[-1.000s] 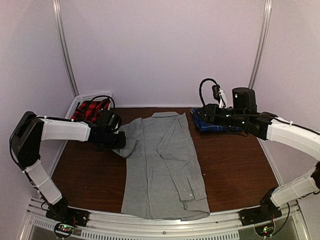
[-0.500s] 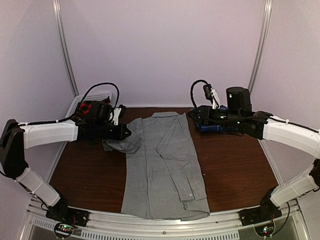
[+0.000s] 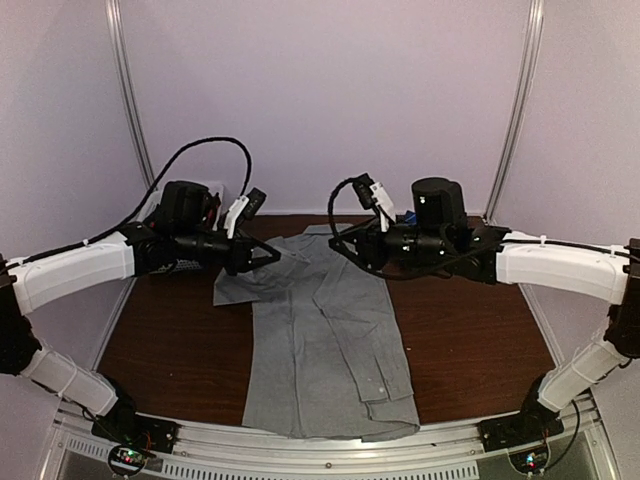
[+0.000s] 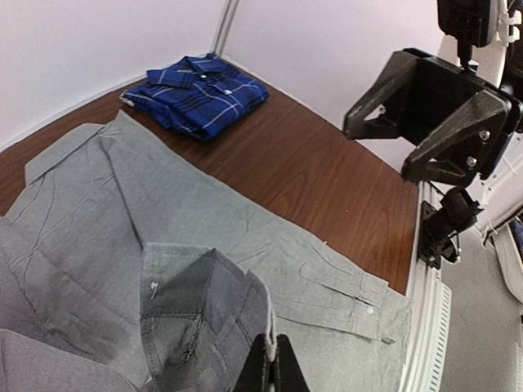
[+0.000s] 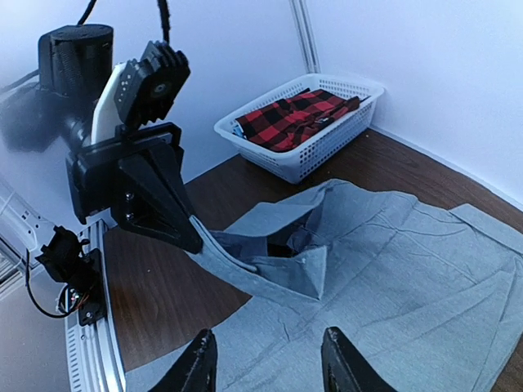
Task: Fold and stack the long sleeve shirts
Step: Pick up the sleeve from the center of the board, then pass from the left arm to the right
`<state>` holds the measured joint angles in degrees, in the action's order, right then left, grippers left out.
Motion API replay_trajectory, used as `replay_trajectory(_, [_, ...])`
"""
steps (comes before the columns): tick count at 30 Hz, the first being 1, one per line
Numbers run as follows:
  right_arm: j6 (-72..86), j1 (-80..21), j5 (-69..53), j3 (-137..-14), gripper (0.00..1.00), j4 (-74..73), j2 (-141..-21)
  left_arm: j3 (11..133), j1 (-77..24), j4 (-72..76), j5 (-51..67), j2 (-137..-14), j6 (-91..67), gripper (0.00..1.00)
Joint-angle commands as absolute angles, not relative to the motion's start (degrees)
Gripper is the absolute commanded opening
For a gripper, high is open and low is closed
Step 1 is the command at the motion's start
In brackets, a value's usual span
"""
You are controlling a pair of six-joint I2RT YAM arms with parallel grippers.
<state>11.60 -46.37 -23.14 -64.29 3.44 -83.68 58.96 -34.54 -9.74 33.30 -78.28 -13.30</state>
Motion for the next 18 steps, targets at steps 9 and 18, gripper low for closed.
replay_trajectory(9, [2.3, -55.3, -20.7, -72.5, 0.45, 2.5, -90.8, 63.7, -36.9, -12.6, 48.8, -78.1, -7.9, 0.0])
replay_trajectory(18, [2.3, -56.6, -21.9, -75.2, 0.41, 1.5, -94.4, 63.9, -36.9, -12.7, 47.4, -78.1, -7.6, 0.0])
